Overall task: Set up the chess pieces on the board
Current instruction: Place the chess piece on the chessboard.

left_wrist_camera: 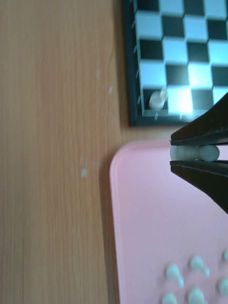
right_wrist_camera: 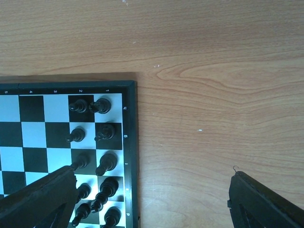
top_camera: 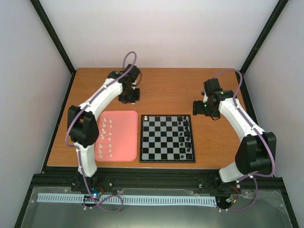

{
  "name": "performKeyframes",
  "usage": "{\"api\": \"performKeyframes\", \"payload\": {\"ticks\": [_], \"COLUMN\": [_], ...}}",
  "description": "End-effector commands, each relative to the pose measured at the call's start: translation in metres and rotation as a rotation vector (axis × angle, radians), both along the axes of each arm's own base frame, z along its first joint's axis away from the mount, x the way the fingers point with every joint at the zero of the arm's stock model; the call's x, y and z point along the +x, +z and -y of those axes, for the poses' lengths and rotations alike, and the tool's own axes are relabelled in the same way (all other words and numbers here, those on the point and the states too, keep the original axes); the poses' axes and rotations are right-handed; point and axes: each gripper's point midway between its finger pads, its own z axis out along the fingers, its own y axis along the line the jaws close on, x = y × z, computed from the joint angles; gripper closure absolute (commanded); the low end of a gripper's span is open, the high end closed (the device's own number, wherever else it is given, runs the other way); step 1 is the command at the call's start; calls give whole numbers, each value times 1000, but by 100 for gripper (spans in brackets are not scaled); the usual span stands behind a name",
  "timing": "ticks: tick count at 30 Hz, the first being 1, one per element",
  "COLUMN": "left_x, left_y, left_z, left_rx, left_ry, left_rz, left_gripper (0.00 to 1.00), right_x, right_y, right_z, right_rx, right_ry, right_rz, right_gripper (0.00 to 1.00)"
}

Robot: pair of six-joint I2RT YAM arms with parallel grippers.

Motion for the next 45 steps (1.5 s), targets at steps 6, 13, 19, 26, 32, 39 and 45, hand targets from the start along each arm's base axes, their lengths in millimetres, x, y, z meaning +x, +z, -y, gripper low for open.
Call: {"api": "performKeyframes", "payload": {"ticks": [6,13,19,26,32,39,45], "left_x": [-19,-26,-33,-40,-42,-38,-39], "left_y": [5,-17,-43,-61,-73,-82,-88], "left_z": [106,135,133,132,133,137,135], "left_rx": [-69,-37,-24,-30,-24,-21,3], "left_ry": [-128,-201,-228,-263,-278,-279,-293], "left_rz": [-38,-71,-93,-110,-122,-131,-142], "left_gripper": [99,99,99,99,99,99,99], "right_x": [2,-2,-6,-5,-4,-4,-4], "right_y": [4,1,0,-1,-1,-2,-2], "right_z": [12,14,16,15,15,15,15], "right_rx": [-15,-12,-12,-6,-4,-9,-9], "right_ry": [-32,-35,-39,-38,-39,-36,-36], "right_rz": [23,16,14,10,8,7,6], "right_gripper": [0,0,0,0,0,0,0]}}
